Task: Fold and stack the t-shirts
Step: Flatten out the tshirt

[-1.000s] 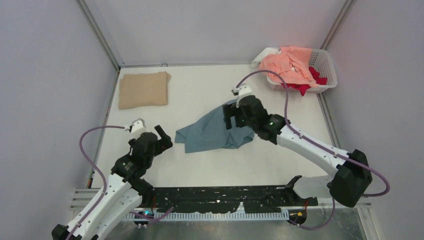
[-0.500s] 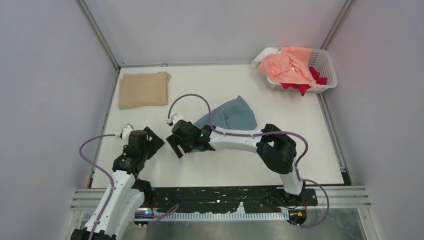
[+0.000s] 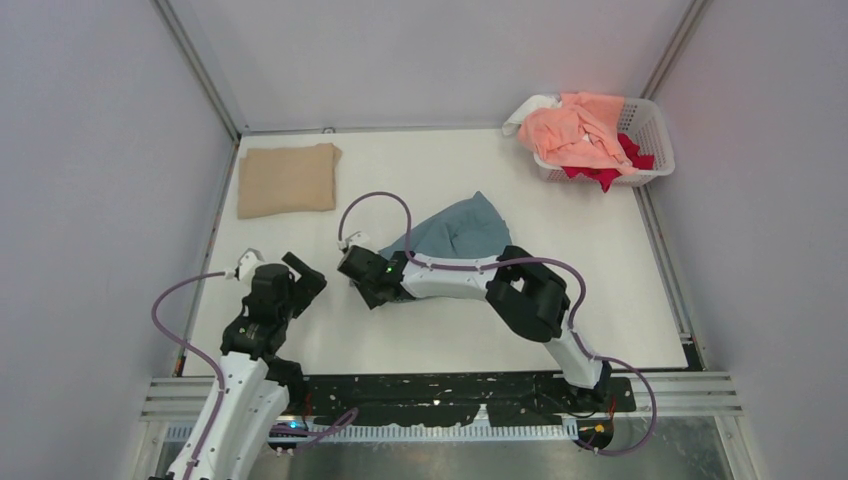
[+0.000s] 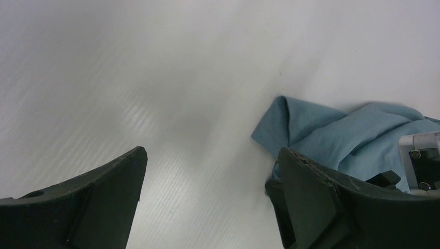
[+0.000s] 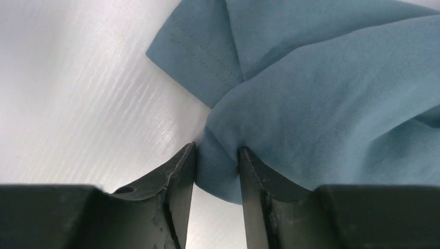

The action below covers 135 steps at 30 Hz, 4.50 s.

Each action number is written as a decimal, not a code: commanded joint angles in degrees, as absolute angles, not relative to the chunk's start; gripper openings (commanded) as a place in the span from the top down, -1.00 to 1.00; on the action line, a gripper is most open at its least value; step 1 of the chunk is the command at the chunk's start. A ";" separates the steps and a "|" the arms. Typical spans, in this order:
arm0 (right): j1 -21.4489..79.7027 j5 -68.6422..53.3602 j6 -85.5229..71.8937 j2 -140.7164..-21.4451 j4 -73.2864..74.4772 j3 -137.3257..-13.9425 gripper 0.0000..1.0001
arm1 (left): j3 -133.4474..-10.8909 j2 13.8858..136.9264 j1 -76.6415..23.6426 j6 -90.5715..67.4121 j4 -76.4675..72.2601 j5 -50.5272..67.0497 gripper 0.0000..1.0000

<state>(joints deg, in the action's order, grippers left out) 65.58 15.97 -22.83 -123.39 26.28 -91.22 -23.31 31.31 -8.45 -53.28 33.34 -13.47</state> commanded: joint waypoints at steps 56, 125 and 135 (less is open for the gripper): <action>16.61 27.34 -21.08 -50.91 30.75 -47.90 0.86 | -53.18 93.85 -22.76 -47.59 22.23 -1.36 0.42; 9.49 40.42 -22.48 -81.04 23.68 -64.57 -0.91 | -84.25 87.54 -9.25 -24.93 30.33 -13.28 -0.99; 9.58 0.31 -18.84 -72.40 9.04 -50.49 -0.90 | -58.17 78.16 -35.57 -30.24 22.61 4.83 -0.99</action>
<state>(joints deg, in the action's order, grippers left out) 9.52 20.45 -19.77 -69.87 15.49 -53.34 -64.90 75.44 -27.27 -26.63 26.26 -6.96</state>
